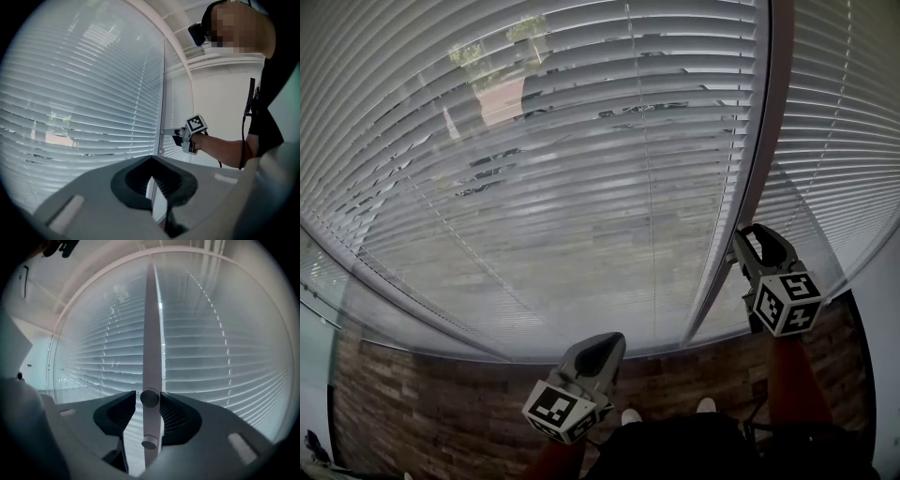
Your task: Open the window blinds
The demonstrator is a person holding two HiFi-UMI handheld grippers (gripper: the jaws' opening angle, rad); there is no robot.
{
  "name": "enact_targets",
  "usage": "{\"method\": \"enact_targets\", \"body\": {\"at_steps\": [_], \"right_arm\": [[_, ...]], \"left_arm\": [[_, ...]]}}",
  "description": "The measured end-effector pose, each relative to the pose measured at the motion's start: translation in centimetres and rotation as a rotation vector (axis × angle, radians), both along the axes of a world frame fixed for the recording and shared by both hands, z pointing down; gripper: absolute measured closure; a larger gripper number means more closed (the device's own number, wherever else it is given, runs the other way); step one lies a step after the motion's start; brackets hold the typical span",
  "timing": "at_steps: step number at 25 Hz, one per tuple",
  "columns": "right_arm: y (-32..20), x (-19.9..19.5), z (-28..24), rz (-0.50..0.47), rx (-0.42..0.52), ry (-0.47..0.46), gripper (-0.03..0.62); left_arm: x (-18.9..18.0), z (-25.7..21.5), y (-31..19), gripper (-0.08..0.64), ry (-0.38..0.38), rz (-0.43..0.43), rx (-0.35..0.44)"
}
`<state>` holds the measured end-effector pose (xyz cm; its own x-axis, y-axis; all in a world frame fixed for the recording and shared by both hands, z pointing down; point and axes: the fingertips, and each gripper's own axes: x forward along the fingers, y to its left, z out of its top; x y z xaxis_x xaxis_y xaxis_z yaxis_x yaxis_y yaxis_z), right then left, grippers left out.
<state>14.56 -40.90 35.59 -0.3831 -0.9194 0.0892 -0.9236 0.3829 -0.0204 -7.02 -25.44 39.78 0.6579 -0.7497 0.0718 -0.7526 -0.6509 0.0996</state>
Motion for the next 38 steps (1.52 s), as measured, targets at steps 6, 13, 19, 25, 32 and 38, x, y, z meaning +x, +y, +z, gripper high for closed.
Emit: {"method": "enact_targets", "body": {"at_steps": [6, 13, 19, 25, 32, 38], "right_arm": [[-0.23, 0.22, 0.27, 0.020, -0.003, 0.008, 0.437], [-0.16, 0.29, 0.16, 0.025, 0.006, 0.025, 0.440], [-0.25, 0.24, 0.25, 0.025, 0.005, 0.058, 0.442], [-0.33, 0.10, 0.23, 0.045, 0.049, 0.227, 0.443], [-0.26, -0.21, -0.10, 0.059, 0.104, 0.432, 0.443], [-0.04, -0.34, -0.35, 0.090, 0.157, 0.603, 0.443]], "left_arm": [[-0.11, 0.01, 0.13, 0.560, 0.007, -0.005, 0.002], [-0.36, 0.36, 0.18, 0.560, -0.001, -0.012, -0.005], [-0.28, 0.01, 0.07, 0.560, -0.004, -0.009, -0.005], [-0.31, 0.17, -0.07, 0.560, 0.001, -0.001, 0.017], [-0.42, 0.17, -0.03, 0.560, -0.009, -0.008, -0.006], [-0.46, 0.40, 0.05, 0.560, -0.005, -0.012, -0.009]]}}
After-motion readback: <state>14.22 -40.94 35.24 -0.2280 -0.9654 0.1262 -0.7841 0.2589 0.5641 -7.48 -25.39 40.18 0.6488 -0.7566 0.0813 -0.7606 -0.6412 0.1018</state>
